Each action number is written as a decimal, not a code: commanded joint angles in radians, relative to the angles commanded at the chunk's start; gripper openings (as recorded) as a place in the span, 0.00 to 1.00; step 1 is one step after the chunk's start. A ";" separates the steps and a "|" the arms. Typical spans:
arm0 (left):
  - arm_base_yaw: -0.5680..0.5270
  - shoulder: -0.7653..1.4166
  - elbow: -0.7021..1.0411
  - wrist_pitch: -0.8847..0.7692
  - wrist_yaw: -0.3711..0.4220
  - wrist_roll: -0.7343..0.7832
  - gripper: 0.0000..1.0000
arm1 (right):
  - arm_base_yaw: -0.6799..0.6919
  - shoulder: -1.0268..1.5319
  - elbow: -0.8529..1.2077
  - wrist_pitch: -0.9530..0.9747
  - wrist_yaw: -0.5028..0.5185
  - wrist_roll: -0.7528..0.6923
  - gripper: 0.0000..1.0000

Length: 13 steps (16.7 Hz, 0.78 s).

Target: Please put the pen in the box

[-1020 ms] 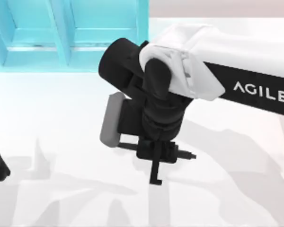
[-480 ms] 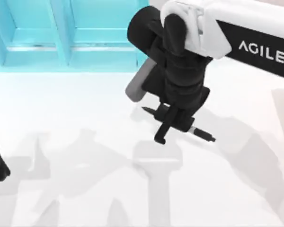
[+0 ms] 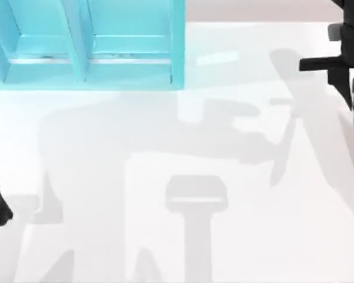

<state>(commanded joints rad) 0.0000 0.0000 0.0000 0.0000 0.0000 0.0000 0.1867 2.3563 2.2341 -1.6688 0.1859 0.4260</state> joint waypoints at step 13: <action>0.000 0.000 0.000 0.000 0.000 0.000 1.00 | -0.605 0.212 0.393 -0.370 0.039 0.753 0.00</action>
<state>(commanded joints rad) 0.0000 0.0000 0.0000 0.0000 0.0000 0.0000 -0.4182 2.5683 2.6275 -2.0383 0.2253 1.1790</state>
